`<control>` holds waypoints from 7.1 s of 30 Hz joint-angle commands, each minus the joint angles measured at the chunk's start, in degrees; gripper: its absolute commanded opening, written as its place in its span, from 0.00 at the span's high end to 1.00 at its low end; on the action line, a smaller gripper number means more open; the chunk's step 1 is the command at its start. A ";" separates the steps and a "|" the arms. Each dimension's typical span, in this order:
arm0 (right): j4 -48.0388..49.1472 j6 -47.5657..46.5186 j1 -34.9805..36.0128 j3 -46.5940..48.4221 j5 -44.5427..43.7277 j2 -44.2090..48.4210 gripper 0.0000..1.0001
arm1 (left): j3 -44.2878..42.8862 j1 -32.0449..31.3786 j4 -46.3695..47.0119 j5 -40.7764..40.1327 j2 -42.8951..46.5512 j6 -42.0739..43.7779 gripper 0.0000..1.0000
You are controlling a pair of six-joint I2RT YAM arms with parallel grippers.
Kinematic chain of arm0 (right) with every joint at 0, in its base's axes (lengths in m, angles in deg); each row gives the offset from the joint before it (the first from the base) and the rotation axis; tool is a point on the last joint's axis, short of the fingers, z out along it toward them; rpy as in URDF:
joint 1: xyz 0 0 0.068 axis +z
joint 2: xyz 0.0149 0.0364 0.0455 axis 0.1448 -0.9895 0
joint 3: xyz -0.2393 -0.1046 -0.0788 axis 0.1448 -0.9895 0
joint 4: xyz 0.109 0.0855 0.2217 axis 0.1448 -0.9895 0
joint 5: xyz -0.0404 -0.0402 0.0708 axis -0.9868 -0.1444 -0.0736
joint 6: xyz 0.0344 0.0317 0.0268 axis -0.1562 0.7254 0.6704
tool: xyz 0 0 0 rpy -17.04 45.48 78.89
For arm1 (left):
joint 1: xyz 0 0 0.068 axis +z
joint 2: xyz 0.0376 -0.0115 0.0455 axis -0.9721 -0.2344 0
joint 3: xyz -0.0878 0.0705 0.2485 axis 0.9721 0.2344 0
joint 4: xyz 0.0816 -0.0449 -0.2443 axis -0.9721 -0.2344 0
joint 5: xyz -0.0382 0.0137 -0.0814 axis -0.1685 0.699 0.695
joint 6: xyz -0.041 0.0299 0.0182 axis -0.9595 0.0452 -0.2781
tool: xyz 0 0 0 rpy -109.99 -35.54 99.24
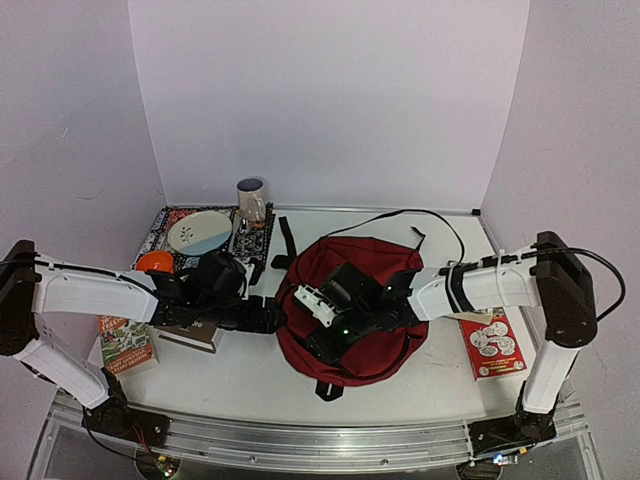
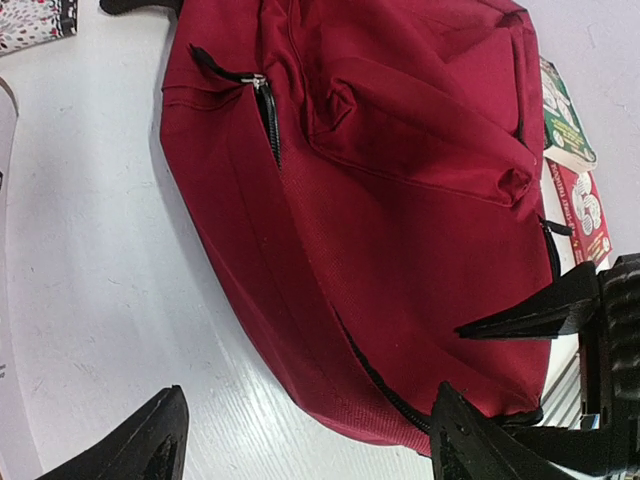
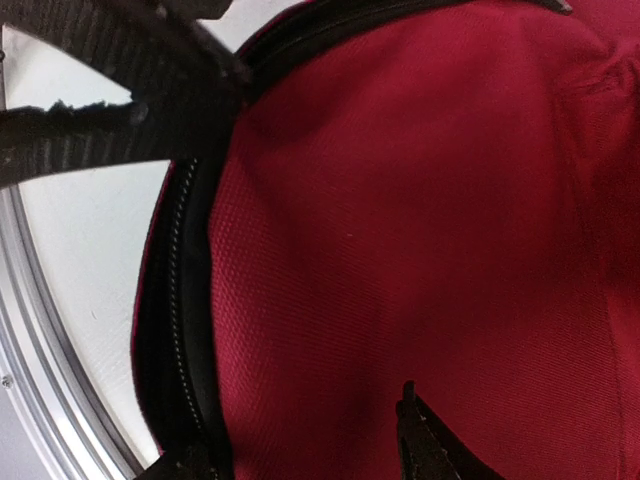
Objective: Pack the student bag
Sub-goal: Grab the largest pocket of the student bag, then place the largest pocket of the student bag, then move the book to the center of the board, then pick up the book at the center of the board.
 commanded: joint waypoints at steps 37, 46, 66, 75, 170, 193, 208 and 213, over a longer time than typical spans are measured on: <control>-15.28 -10.68 -4.70 11.42 -35.00 6.36 1.00 | 2.85 -0.15 -0.66 -0.82 -4.27 1.92 0.38; -9.54 -26.12 -9.76 19.71 -40.61 0.50 1.00 | 2.93 -0.13 -0.72 1.69 -5.17 3.34 0.50; -1.80 -28.25 -18.46 30.98 -27.39 -21.34 0.83 | 0.75 -1.45 -0.33 7.82 -0.54 8.08 0.69; -2.31 -24.45 -18.43 28.14 -23.22 -12.90 0.48 | -5.21 -1.55 -0.32 10.26 -2.27 9.86 0.64; 12.58 7.44 1.34 2.52 1.11 7.65 0.09 | 16.04 31.84 12.69 25.64 6.67 -11.11 0.46; 14.51 10.77 1.81 4.63 0.95 4.14 0.10 | 17.24 31.40 15.76 32.38 9.43 -14.14 0.89; 18.88 21.31 2.12 4.82 -1.36 2.15 0.07 | 19.84 30.63 15.83 26.51 18.61 -23.32 1.00; 25.12 28.26 2.13 2.20 -1.51 1.68 0.04 | 21.62 30.72 15.94 23.08 25.33 -27.93 1.00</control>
